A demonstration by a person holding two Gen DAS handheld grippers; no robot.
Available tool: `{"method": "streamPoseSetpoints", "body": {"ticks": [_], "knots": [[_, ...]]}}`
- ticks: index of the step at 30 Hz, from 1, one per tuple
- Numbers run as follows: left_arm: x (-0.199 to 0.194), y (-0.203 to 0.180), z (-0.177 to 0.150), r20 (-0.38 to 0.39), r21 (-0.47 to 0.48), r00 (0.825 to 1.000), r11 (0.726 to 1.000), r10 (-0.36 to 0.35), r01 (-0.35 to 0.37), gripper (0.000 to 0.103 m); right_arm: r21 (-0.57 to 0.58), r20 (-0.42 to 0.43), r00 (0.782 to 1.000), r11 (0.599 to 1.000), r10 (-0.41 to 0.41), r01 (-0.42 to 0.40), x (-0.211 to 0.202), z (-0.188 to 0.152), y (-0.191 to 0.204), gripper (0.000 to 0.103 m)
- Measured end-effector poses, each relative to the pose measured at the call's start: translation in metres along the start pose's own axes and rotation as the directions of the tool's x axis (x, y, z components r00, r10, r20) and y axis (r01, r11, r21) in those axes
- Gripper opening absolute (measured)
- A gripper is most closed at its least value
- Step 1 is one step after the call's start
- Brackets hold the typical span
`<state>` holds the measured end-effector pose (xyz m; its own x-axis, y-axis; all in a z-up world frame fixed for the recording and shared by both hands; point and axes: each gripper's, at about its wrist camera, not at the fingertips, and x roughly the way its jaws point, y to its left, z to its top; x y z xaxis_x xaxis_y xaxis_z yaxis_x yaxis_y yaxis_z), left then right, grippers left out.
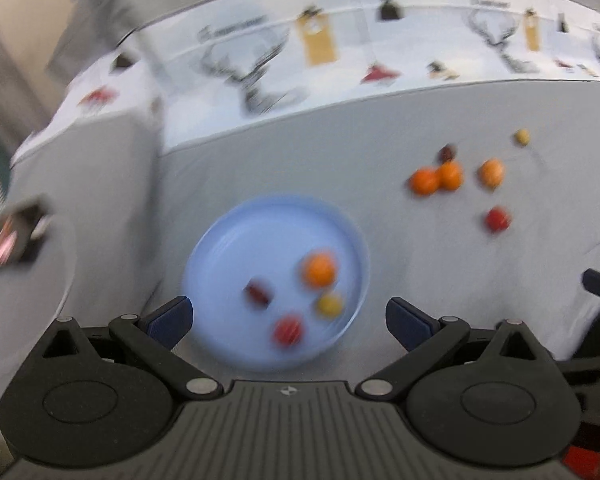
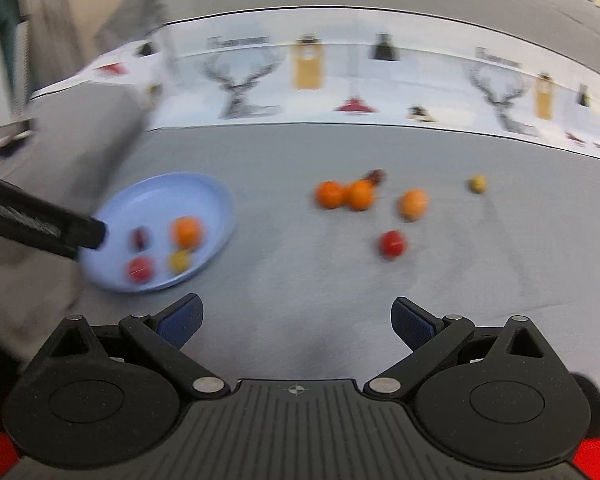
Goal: Organize fruits
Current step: 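Grasp a mandarin with left tool while right tool grasps a cherry tomato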
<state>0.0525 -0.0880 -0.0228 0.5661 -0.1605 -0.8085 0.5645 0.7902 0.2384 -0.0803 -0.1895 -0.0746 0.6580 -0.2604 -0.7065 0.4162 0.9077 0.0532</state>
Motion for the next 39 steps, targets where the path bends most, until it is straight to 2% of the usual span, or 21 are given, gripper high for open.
{"method": "streamPoseSetpoints", "body": {"ticks": [6, 12, 16, 21, 27, 28, 29, 30, 31, 33, 36, 39], "knots": [[0.058, -0.057, 0.053, 0.080, 0.161, 0.990, 0.982, -0.114, 0.100, 0.103, 0.063, 0.036, 0.995, 0.994, -0.093, 0.090, 0.061, 0.012, -0.047, 0.100], [0.132, -0.102, 0.077, 0.050, 0.290, 0.986, 0.947, -0.157, 0.136, 0.103, -0.006, 0.044, 0.992, 0.993, -0.120, 0.120, 0.117, 0.014, -0.069, 0.100], [0.171, -0.116, 0.083, 0.004, 0.318, 0.982, 0.931, -0.189, 0.178, 0.103, -0.006, 0.017, 0.995, 0.995, -0.098, 0.098, 0.143, 0.019, -0.074, 0.100], [0.212, -0.127, 0.084, -0.051, 0.342, 0.979, 0.917, -0.199, 0.204, 0.103, -0.020, 0.001, 0.993, 0.992, -0.121, 0.121, 0.164, 0.011, -0.078, 0.102], [0.221, -0.125, 0.094, -0.043, 0.322, 0.972, 0.918, -0.231, 0.233, 0.103, -0.010, 0.011, 0.993, 0.993, -0.117, 0.117, 0.163, 0.009, -0.078, 0.102], [0.219, -0.125, 0.093, -0.033, 0.328, 0.972, 0.916, -0.234, 0.231, 0.093, -0.008, 0.005, 0.995, 0.995, -0.100, 0.100, 0.162, 0.010, -0.079, 0.099], [0.215, -0.124, 0.092, -0.027, 0.334, 0.967, 0.910, -0.253, 0.247, 0.062, -0.003, 0.003, 0.998, 0.998, -0.069, 0.069, 0.158, 0.011, -0.080, 0.080], [0.210, -0.123, 0.091, -0.031, 0.332, 0.955, 0.898, -0.296, 0.289, 0.035, -0.001, 0.013, 0.998, 0.998, -0.057, 0.057, 0.152, 0.012, -0.079, 0.036], [0.206, -0.122, 0.091, -0.041, 0.328, 0.949, 0.893, -0.313, 0.309, 0.036, 0.015, 0.009, 0.999, 0.999, -0.052, 0.052, 0.147, 0.013, -0.078, 0.027], [0.197, -0.121, 0.087, -0.017, 0.327, 0.944, 0.890, -0.330, 0.317, 0.036, 0.070, 0.000, 1.000, 0.997, -0.021, 0.021, 0.143, 0.011, -0.081, 0.027], [0.181, -0.120, 0.079, 0.026, 0.360, 0.960, 0.899, -0.278, 0.251, 0.036, 0.049, 0.015, 0.998, 0.997, -0.057, 0.056, 0.138, 0.014, -0.079, 0.027], [0.154, -0.105, 0.076, 0.045, 0.296, 0.965, 0.926, -0.259, 0.235, 0.036, 0.073, 0.047, 0.995, 0.994, -0.086, 0.083, 0.121, 0.020, -0.083, 0.027]]}}
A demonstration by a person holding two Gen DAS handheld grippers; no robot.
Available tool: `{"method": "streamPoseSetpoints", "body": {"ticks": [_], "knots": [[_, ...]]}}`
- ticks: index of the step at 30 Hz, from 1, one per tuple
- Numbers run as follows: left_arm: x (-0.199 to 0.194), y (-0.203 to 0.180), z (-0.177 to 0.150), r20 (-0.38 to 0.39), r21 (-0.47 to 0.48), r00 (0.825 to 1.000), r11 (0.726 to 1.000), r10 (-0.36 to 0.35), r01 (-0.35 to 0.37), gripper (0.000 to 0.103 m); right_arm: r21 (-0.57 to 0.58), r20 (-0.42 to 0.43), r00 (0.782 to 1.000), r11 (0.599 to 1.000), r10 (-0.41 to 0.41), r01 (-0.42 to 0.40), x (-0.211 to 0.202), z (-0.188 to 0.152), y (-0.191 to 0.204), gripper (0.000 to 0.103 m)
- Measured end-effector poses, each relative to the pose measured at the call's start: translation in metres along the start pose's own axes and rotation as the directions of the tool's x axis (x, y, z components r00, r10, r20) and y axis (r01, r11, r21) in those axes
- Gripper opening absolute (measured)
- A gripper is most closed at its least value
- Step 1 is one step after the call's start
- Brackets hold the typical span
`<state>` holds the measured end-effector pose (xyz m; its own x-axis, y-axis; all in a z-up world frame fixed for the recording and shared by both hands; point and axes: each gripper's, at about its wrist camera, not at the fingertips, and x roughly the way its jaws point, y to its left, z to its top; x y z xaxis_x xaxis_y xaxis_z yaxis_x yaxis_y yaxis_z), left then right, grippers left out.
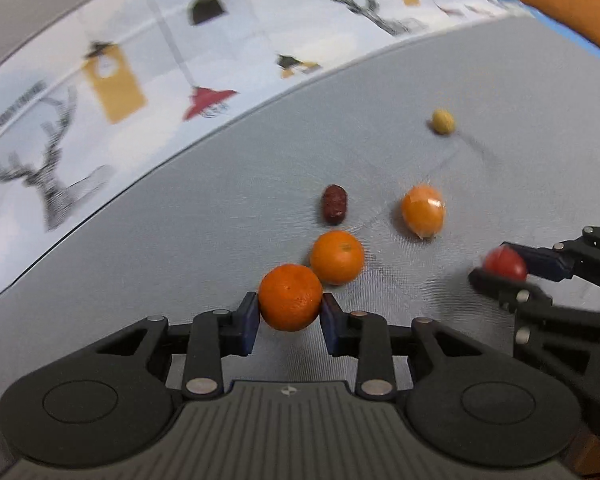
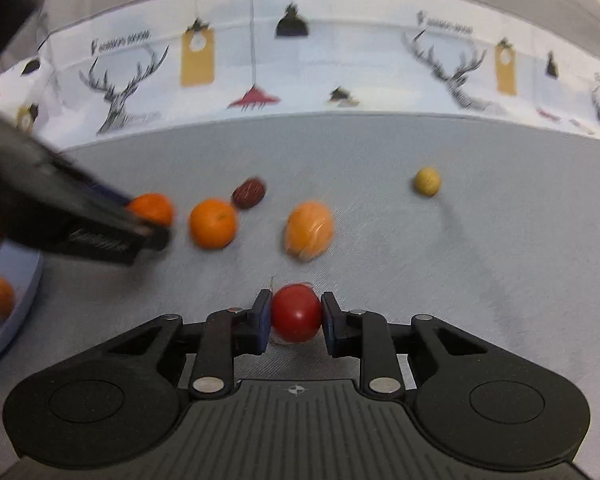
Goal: Organize fruits
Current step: 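Grasp a mandarin with left tool while right tool grasps a cherry tomato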
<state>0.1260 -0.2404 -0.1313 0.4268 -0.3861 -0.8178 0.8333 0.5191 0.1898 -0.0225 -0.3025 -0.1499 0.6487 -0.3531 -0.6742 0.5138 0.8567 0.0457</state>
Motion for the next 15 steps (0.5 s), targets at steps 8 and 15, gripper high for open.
{"method": "streamPoseSetpoints", "body": {"ticks": [8, 15], "knots": [[-0.107, 0.008, -0.032, -0.060, -0.168, 0.992, 0.979, 0.106, -0.115, 0.036, 0.048, -0.004, 0.995, 0.994, 0.097, -0.097, -0.082, 0.010, 0.002, 0.027], [-0.180, 0.019, -0.099, -0.131, -0.273, 0.980, 0.944, 0.152, -0.183, 0.036, -0.006, 0.032, 0.974, 0.975, 0.224, -0.224, -0.162, 0.005, 0.034, 0.027]]}}
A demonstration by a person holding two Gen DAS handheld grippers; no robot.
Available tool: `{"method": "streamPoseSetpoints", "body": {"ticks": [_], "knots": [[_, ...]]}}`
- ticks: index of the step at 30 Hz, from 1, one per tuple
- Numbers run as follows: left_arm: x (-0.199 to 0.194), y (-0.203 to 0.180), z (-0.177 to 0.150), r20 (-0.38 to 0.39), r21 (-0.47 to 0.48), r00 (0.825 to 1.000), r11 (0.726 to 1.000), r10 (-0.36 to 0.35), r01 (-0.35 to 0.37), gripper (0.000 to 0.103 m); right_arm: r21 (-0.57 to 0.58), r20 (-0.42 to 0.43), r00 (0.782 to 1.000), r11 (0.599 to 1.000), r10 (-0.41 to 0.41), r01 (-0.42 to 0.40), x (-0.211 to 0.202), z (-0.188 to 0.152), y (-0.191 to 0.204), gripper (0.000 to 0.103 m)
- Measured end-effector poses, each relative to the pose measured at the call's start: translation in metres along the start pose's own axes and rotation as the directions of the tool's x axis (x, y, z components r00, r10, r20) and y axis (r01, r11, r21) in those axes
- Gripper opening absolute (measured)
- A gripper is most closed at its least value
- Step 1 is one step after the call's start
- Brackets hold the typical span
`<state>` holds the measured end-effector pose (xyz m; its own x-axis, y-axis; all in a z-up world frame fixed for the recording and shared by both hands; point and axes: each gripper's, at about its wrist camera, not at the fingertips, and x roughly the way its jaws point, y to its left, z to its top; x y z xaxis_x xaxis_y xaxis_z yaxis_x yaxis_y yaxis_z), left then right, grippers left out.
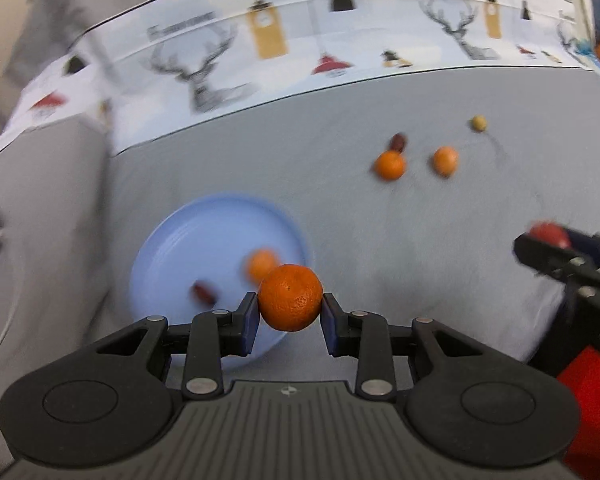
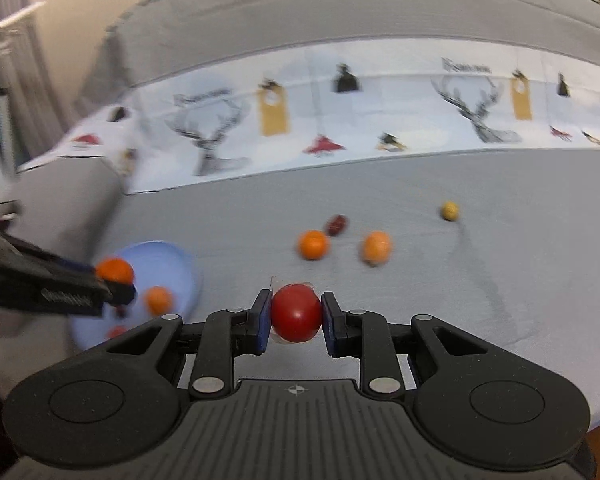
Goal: Organize fruits
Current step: 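Grasp a mandarin with left tool while right tool grasps a cherry tomato, then carry the mandarin and cherry tomato to the blue plate and release both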
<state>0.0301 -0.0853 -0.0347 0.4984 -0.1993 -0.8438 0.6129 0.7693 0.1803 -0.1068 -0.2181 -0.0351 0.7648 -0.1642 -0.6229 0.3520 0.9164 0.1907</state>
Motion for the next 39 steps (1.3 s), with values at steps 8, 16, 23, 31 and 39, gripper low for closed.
{"method": "streamPoseSetpoints", "body": {"ticks": [8, 16, 23, 31, 39], "knots": [[-0.041, 0.042, -0.064, -0.040, -0.118, 0.998, 0.992, 0.039, -0.043, 0.036, -0.145, -0.081, 0.991, 0.982, 0.107, -0.118, -0.028, -0.032, 0.066, 0.027], [-0.068, 0.057, -0.098, -0.011, -0.191, 1.000, 0.981, 0.027, -0.029, 0.036, -0.236, -0.143, 0.979, 0.955, 0.147, -0.178, -0.038, -0.045, 0.101, 0.027], [-0.072, 0.058, -0.099, 0.009, -0.196, 1.000, 0.980, 0.014, -0.012, 0.036, -0.257, -0.135, 0.982, 0.952, 0.134, -0.165, -0.044, -0.047, 0.107, 0.027], [-0.073, 0.058, -0.097, 0.019, -0.196, 1.000, 0.981, 0.010, -0.006, 0.036, -0.277, -0.130, 0.983, 0.947, 0.131, -0.163, -0.045, -0.047, 0.110, 0.027], [-0.074, 0.062, -0.089, 0.027, -0.199, 1.000, 0.980, 0.002, 0.004, 0.036, -0.285, -0.134, 0.982, 0.944, 0.132, -0.165, -0.041, -0.045, 0.111, 0.027]]}}
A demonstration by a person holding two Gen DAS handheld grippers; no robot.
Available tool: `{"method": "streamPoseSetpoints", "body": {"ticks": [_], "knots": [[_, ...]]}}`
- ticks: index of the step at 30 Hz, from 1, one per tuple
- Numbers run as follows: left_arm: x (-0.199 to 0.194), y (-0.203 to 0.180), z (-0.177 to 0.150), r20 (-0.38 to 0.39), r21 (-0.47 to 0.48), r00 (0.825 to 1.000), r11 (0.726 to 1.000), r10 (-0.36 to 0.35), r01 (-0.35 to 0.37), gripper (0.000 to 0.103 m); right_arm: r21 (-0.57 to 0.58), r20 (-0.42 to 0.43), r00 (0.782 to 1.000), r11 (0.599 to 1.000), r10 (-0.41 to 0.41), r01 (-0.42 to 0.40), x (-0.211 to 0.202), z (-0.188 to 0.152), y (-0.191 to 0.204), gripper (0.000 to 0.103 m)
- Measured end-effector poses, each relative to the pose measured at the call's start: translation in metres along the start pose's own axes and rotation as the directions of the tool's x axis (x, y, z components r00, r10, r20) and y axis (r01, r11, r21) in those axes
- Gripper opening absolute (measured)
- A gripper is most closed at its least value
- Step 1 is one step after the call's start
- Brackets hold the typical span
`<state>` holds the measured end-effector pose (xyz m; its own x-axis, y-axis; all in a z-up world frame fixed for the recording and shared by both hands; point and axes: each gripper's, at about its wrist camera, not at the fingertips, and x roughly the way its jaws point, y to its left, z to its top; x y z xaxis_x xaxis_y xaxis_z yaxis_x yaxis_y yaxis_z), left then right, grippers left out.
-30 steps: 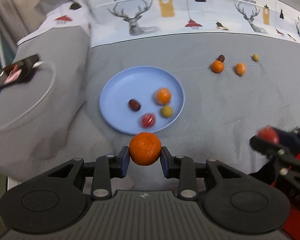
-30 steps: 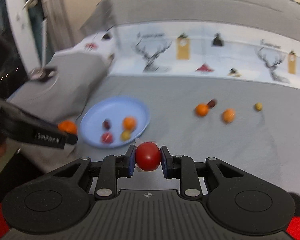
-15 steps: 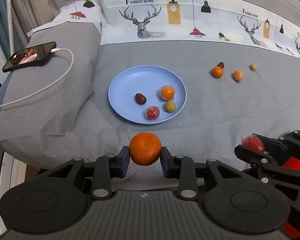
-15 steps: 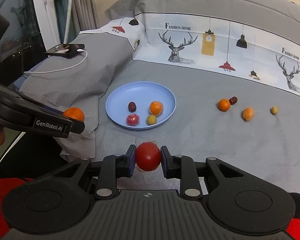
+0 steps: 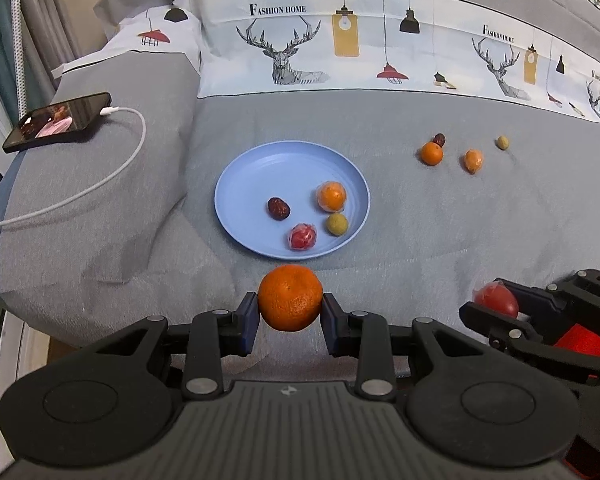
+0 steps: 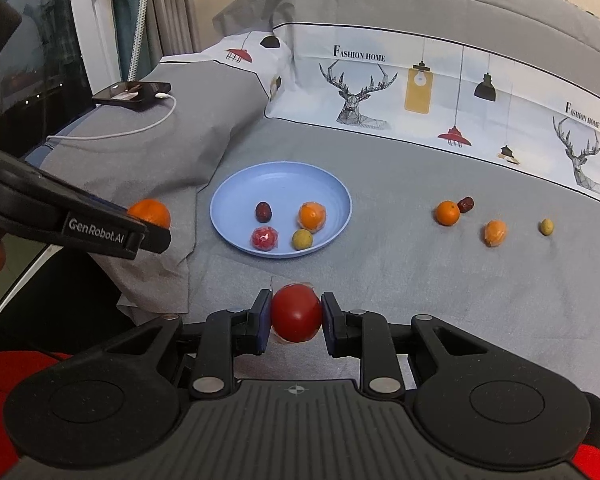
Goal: Organize fruits
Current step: 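Carry the mandarin and cherry tomato to the blue plate and release both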
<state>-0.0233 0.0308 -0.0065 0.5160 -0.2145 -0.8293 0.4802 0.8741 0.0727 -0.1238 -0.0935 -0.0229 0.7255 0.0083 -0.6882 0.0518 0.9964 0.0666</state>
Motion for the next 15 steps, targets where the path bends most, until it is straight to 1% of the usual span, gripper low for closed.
{"method": "streamPoseSetpoints", "body": {"ticks": [3, 6, 10, 15], "knots": [[0.003, 0.000, 0.007, 0.007, 0.007, 1.000, 1.000, 0.009, -0.009, 0.036, -0.010, 0.007, 1.000, 1.000, -0.004, 0.004, 0.000, 0.005, -0.001, 0.027], [0.007, 0.001, 0.014, 0.015, 0.005, 1.000, 1.000, 0.008, -0.008, 0.036, -0.015, 0.052, 0.999, 1.000, -0.014, 0.015, -0.005, 0.010, -0.003, 0.027], [0.011, 0.006, 0.020, 0.024, -0.024, 1.000, 1.000, -0.003, 0.003, 0.036, -0.013, 0.016, 1.000, 1.000, -0.015, 0.015, 0.004, 0.013, -0.006, 0.027], [0.021, 0.012, 0.028, 0.025, -0.014, 1.000, 1.000, 0.003, -0.002, 0.036, -0.010, 0.017, 0.999, 1.000, -0.028, 0.028, 0.014, 0.022, -0.005, 0.027]]}}
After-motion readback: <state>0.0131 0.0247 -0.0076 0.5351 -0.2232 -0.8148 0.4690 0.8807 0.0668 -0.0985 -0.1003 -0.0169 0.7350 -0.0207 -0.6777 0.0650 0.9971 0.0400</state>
